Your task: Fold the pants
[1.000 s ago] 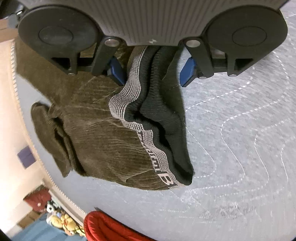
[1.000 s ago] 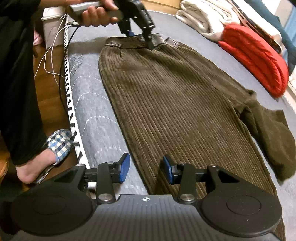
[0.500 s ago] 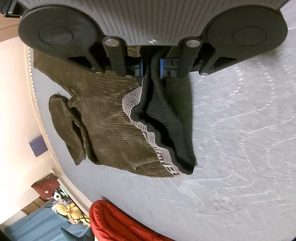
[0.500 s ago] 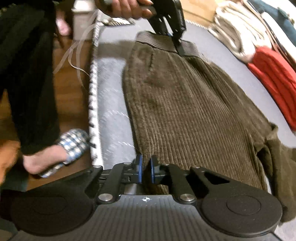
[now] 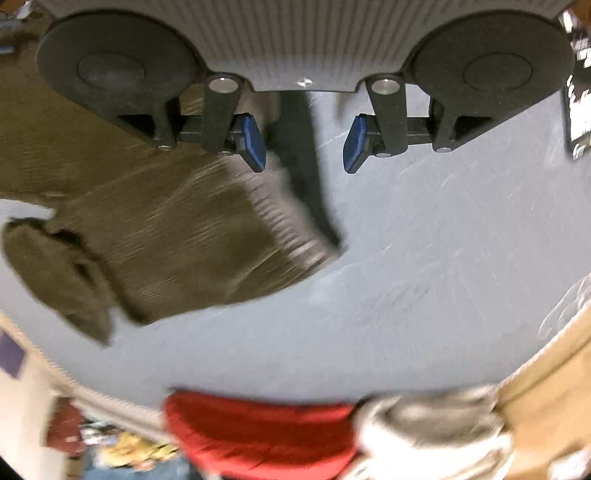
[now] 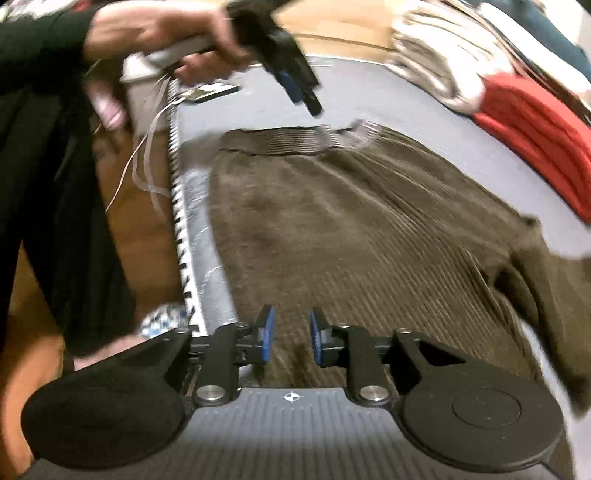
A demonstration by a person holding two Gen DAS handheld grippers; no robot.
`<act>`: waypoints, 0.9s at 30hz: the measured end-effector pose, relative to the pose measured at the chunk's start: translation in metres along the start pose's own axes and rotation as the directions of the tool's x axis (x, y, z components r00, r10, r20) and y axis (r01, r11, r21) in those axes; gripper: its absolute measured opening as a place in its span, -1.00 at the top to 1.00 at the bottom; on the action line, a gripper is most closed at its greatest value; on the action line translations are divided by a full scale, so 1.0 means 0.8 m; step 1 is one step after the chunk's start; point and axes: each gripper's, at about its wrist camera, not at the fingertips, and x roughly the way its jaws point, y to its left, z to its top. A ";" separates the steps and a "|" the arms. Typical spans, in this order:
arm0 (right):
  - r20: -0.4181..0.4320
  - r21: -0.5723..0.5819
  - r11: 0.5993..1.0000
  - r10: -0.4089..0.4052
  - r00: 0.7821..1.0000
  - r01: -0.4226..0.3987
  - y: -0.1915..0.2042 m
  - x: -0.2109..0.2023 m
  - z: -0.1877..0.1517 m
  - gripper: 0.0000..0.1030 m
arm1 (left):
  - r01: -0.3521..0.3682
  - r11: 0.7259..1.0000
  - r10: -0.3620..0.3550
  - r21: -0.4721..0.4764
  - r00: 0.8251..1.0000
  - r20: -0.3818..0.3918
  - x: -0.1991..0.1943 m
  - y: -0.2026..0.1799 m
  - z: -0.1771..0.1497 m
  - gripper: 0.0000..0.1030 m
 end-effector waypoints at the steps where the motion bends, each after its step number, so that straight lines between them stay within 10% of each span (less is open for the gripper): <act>1: -0.028 0.015 1.000 -0.005 1.000 0.005 -0.004 0.005 -0.006 0.54 | 0.038 0.999 -0.038 0.016 0.999 0.010 -0.001 -0.011 0.001 0.01; 4: -0.120 -0.055 0.998 -0.027 0.992 0.021 0.000 0.019 -0.027 0.52 | 0.133 0.989 -0.132 0.063 0.991 -0.016 0.016 -0.041 0.001 0.11; 7: -0.085 0.003 1.000 -0.010 0.996 0.010 -0.017 0.006 -0.022 0.45 | 0.054 0.993 -0.034 0.102 0.981 -0.191 0.073 -0.055 -0.013 0.36; 14: 0.098 0.294 0.932 -0.248 0.964 0.210 -0.133 -0.056 -0.022 0.00 | 0.024 0.987 -0.009 0.159 0.995 -0.098 0.036 -0.110 0.017 0.10; 23: -0.079 0.684 0.492 -0.685 0.725 0.539 -0.311 -0.088 -0.095 -0.23 | 0.104 0.976 -0.097 0.189 0.994 -0.045 0.005 -0.193 0.039 -0.05; 27: -0.160 0.790 0.341 -0.688 0.708 0.510 -0.358 -0.091 -0.122 -0.41 | 0.144 0.973 -0.139 0.182 0.989 -0.044 0.014 -0.227 0.047 -0.12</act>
